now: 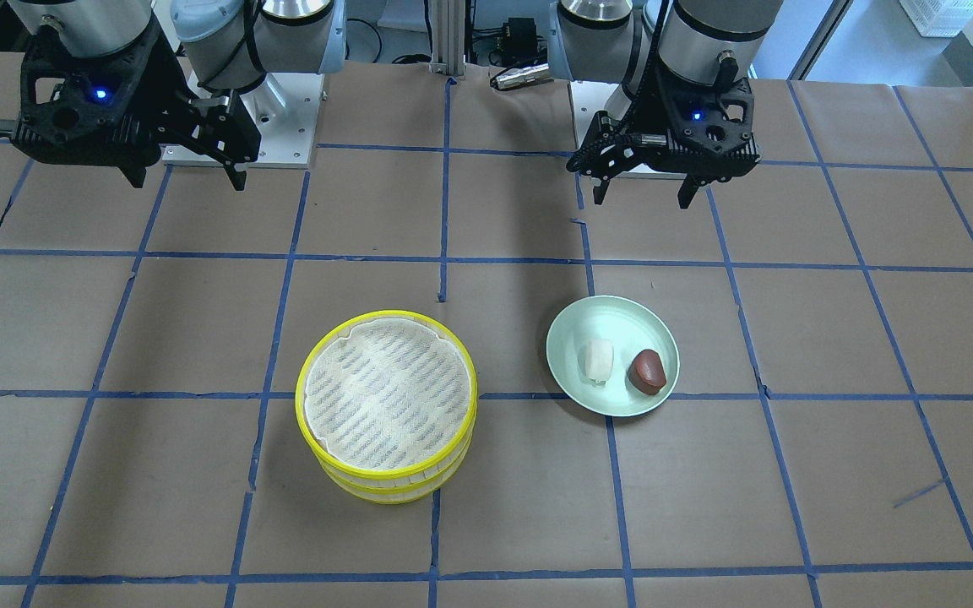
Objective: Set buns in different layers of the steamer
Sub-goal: 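Move the right gripper toward the yellow-rimmed steamer stack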
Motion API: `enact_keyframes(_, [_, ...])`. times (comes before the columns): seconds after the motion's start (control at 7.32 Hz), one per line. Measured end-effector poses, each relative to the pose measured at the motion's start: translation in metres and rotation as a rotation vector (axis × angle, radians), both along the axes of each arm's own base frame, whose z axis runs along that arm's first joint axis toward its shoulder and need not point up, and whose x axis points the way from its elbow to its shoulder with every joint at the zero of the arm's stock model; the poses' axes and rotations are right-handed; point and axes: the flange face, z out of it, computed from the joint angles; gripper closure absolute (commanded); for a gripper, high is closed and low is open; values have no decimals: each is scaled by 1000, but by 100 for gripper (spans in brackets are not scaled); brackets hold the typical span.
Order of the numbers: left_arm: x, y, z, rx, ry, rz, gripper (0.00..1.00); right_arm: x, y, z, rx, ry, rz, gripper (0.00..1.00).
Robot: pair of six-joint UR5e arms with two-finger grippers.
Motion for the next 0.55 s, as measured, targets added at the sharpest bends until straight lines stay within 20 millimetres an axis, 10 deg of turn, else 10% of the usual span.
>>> enact_keyframes(0.55, [1, 1, -6, 11, -6, 0, 0, 20, -49, -70, -60, -55, 10, 0])
